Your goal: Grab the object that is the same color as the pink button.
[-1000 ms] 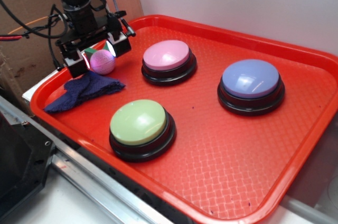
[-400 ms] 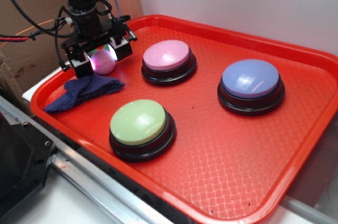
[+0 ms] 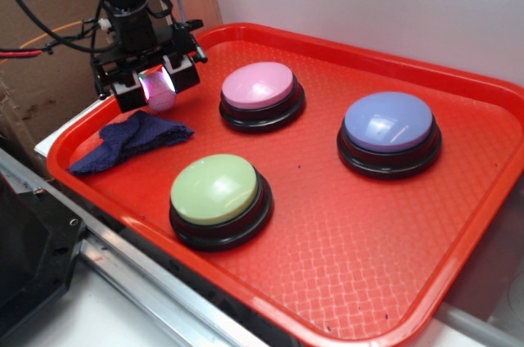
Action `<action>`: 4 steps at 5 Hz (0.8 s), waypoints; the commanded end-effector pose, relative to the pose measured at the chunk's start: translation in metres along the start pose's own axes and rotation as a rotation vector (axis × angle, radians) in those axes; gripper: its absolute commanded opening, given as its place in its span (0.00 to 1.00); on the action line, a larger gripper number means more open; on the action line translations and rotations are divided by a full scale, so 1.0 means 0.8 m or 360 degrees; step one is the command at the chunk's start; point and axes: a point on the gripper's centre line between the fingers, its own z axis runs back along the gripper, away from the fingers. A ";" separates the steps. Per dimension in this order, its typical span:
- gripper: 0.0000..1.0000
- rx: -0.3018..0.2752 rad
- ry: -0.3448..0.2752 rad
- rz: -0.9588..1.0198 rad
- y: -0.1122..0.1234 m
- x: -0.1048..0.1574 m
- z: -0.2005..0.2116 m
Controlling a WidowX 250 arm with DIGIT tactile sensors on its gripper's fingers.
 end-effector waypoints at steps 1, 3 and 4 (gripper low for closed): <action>0.00 -0.0209 0.0143 -0.0759 -0.022 -0.030 0.108; 0.00 -0.0362 0.0242 -0.1536 -0.014 -0.086 0.176; 0.00 -0.0415 0.0166 -0.1700 -0.008 -0.104 0.197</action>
